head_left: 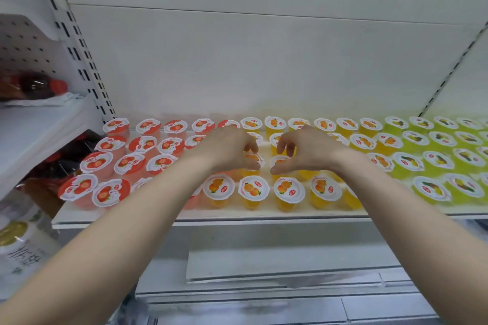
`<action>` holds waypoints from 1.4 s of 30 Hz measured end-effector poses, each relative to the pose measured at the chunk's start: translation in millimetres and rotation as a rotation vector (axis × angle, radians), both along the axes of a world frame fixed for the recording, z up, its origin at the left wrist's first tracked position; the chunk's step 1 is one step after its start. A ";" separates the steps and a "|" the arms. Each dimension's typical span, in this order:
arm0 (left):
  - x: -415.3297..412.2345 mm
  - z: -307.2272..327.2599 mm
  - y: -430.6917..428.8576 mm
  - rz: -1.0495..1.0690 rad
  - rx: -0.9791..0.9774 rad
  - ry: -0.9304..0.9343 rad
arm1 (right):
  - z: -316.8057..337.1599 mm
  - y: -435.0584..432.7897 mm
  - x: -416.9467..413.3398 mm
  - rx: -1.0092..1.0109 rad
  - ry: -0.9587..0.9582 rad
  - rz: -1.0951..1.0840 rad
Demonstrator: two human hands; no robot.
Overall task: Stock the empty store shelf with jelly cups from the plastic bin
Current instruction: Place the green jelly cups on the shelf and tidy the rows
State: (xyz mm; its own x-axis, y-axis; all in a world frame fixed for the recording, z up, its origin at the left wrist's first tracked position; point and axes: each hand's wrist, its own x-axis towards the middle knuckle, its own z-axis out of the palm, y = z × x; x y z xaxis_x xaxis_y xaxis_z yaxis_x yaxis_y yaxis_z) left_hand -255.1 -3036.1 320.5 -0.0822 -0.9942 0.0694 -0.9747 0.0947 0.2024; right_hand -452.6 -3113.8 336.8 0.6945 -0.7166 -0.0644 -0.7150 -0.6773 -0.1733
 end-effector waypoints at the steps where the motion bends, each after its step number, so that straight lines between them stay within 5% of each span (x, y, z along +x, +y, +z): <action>1: -0.9 -1.0 1.4 0.004 -0.002 -0.001 | -1.3 1.7 0.7 -0.017 0.015 0.000; 11: 3.1 -1.8 7.9 0.038 -0.057 -0.010 | 3.6 0.7 3.2 -0.062 0.060 -0.016; 23: 102.5 1.2 -3.3 0.297 -0.105 -0.054 | -8.2 -26.9 81.2 -0.233 -0.165 0.038; 42: 131.4 -12.6 -43.3 0.232 -0.050 -0.062 | -24.2 -54.7 164.2 -0.174 -0.096 -0.003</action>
